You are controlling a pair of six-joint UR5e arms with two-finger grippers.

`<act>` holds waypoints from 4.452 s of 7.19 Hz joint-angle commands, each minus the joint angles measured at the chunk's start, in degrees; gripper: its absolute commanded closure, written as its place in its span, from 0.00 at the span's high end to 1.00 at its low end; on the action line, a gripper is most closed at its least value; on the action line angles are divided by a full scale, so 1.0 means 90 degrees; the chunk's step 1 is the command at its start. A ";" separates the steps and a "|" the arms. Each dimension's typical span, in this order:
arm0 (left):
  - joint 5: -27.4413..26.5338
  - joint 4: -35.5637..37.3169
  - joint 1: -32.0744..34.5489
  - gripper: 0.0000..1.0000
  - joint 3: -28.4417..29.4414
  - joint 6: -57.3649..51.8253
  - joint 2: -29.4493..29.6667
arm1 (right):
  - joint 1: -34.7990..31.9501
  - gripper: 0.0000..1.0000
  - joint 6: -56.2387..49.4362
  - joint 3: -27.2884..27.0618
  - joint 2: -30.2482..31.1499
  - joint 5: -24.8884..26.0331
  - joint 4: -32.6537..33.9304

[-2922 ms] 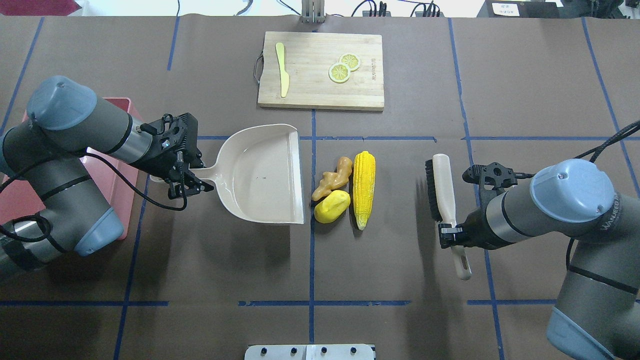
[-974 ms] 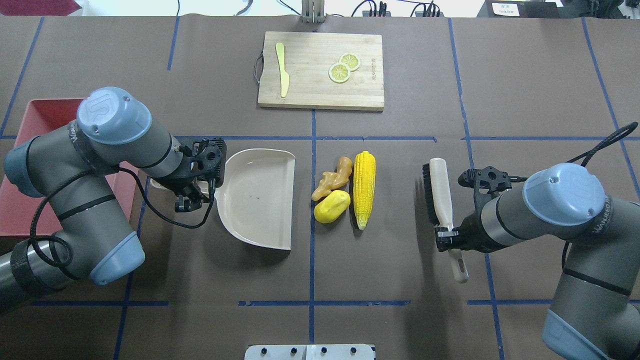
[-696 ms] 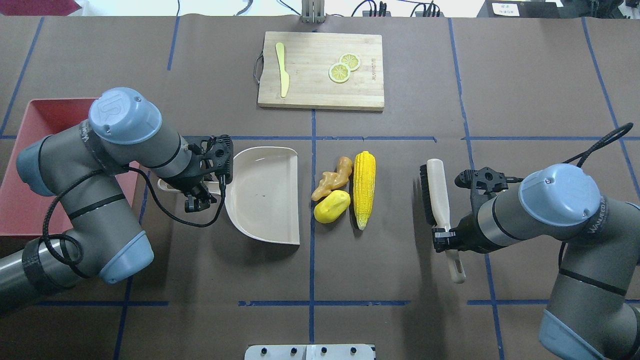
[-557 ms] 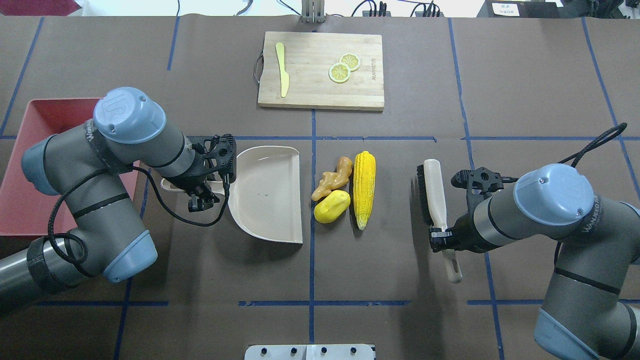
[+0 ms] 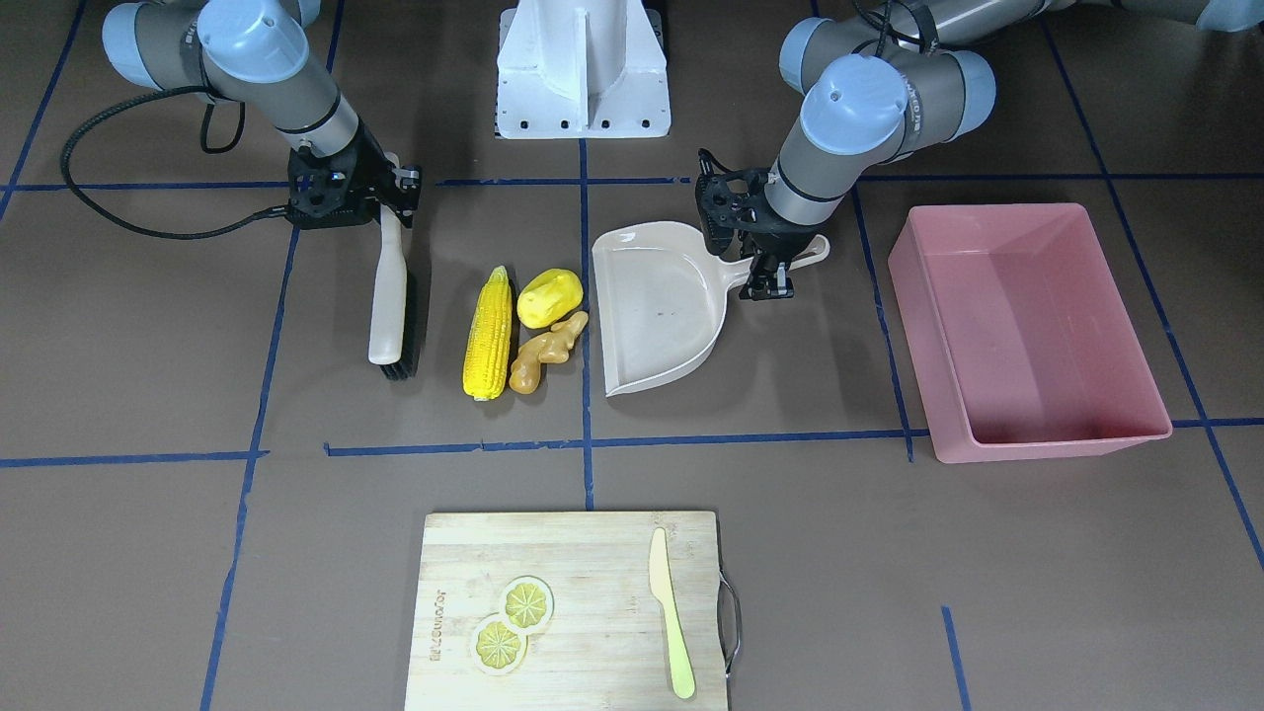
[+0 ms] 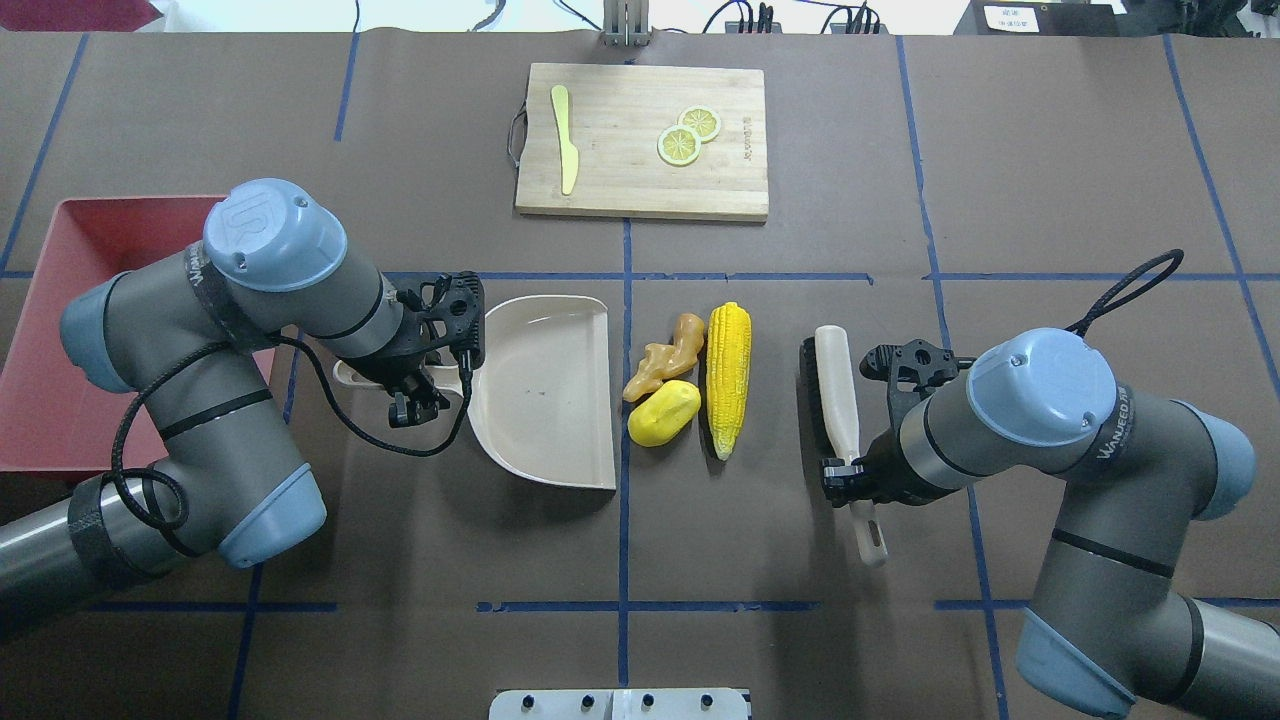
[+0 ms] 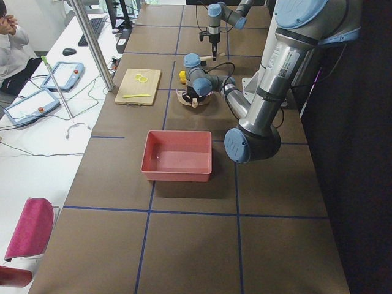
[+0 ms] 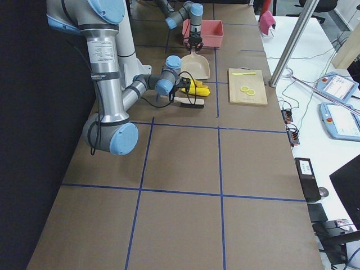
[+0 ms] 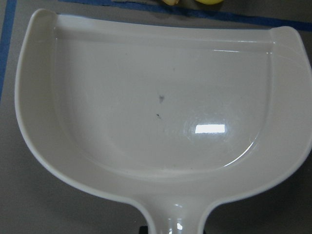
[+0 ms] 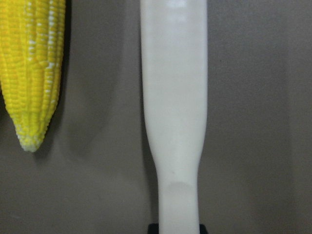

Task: Sweep and dump trash into bin
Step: 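Sweep the corn, potato and ginger into the dustpan with the right-held brush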

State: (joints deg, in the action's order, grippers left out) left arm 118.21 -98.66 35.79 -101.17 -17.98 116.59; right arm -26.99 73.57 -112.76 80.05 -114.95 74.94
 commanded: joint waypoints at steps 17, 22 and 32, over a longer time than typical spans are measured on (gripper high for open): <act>0.0000 -0.0082 -0.0051 0.00 0.0001 0.0064 -0.0015 | 0.0664 0.00 0.0409 0.1591 -0.2409 0.0653 0.0022; 0.0000 -0.0092 -0.0051 0.00 -0.0019 0.0064 -0.0005 | 0.0967 0.00 0.0302 0.2040 -0.2878 0.1112 0.0013; 0.0000 -0.0597 -0.0012 0.00 0.0010 0.0355 -0.0102 | 0.0987 0.00 0.0302 0.1866 -0.3153 0.1122 0.0062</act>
State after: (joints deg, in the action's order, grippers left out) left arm 118.22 -101.58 35.58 -101.16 -16.11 116.06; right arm -18.03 76.29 -95.22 51.55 -104.85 75.45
